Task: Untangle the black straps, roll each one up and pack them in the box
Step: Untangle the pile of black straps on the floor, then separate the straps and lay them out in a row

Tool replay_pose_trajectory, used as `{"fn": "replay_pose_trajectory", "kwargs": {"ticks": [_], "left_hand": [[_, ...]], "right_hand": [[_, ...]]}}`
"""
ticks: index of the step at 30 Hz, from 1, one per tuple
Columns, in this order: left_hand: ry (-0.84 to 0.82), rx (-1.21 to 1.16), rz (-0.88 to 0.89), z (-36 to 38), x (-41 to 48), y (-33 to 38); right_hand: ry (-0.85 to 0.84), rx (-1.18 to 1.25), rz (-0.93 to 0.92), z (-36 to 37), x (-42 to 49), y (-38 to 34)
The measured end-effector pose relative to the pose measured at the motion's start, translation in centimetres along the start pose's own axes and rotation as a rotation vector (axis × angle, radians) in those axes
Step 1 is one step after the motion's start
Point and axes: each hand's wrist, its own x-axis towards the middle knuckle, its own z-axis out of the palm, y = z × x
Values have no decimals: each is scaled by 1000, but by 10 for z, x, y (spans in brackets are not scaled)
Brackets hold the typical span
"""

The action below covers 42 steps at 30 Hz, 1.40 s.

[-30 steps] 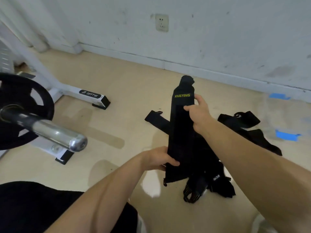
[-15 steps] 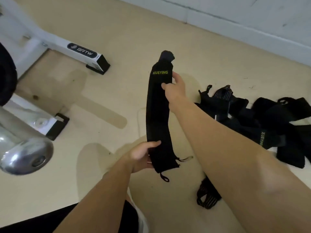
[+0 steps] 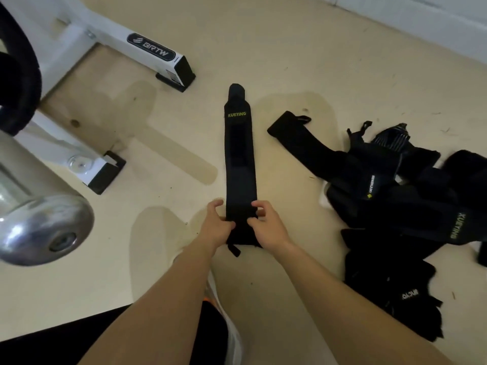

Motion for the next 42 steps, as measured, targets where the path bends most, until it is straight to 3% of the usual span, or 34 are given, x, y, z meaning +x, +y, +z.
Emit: {"fn": "replay_pose_trajectory", "kwargs": {"ticks": [5,10,18,22,26,33,42], "left_hand": [[183,193,122,0,-1,0],[174,367,132,-3,4,8],[241,225,62,-5,24,19],[273,396,26,-14,26,31],[257,556,82,-3,0,60],[-10,552,386,70,-85,115],[-291,703,556,200,-150,121]], "right_hand": [[-80,108,65,3,-5,-4],[-193,101,34,15,5,-27],[-200,112,54,32,30,-48],[-199,92,67,12,15,-38],[-111,27,105,-32,-11,-25],[184,-48,53,-140,-82,-19],[521,6,157,-248,-133,36]]}}
